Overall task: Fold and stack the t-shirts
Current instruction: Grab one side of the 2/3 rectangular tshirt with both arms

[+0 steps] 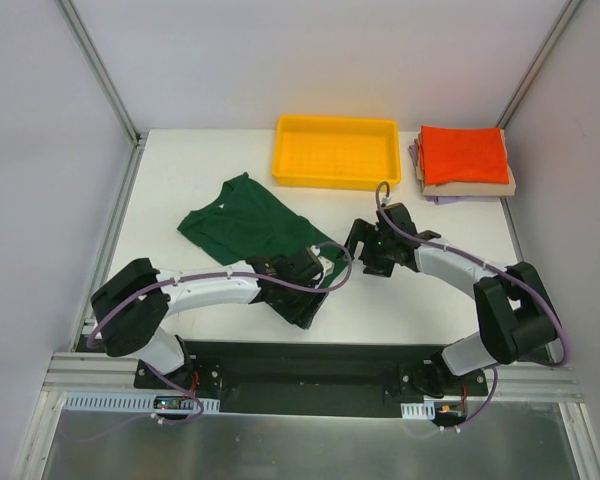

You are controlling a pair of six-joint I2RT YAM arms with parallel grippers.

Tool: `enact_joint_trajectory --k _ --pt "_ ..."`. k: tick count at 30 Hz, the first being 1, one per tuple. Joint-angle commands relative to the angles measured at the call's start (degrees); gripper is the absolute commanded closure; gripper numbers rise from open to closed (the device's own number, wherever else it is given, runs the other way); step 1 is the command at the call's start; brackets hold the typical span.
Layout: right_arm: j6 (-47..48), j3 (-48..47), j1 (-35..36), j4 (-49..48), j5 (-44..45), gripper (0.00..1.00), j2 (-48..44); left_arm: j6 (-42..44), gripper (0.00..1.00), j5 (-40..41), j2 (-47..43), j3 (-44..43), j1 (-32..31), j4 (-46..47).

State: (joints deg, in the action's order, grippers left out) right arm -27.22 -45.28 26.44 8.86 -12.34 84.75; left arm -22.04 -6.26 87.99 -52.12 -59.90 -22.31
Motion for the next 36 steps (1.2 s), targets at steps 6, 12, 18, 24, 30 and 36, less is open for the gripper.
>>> enact_joint_trajectory --k 6,12,18,24,30,36 --pt "-1.61 -2.97 -0.16 -3.76 -2.69 0.14 3.13 1.56 0.56 0.73 3.24 0.87 0.05 0.6" --pt "-2.04 -4.38 0.02 -4.47 -1.64 0.3 6.91 0.77 0.67 5.11 6.05 2.02 0.05 -0.37" --pt "-2.04 -5.61 0.46 -4.29 -0.32 0.38 11.04 -0.72 1.0 8.46 9.48 2.28 0.05 -0.81" --pt "-2.05 -7.54 0.46 -4.99 2.31 0.72 14.12 -0.63 1.0 7.06 6.94 2.28 -0.48 -0.72" --pt "1.2 -7.28 0.11 -2.46 5.74 0.99 9.13 -1.07 1.0 -1.98 3.25 -1.84 -1.18 0.59" --pt "6.65 -7.37 -3.49 10.88 8.03 0.99 -0.98 -1.86 1.0 -10.95 0.52 -7.37 -3.55 3.84"
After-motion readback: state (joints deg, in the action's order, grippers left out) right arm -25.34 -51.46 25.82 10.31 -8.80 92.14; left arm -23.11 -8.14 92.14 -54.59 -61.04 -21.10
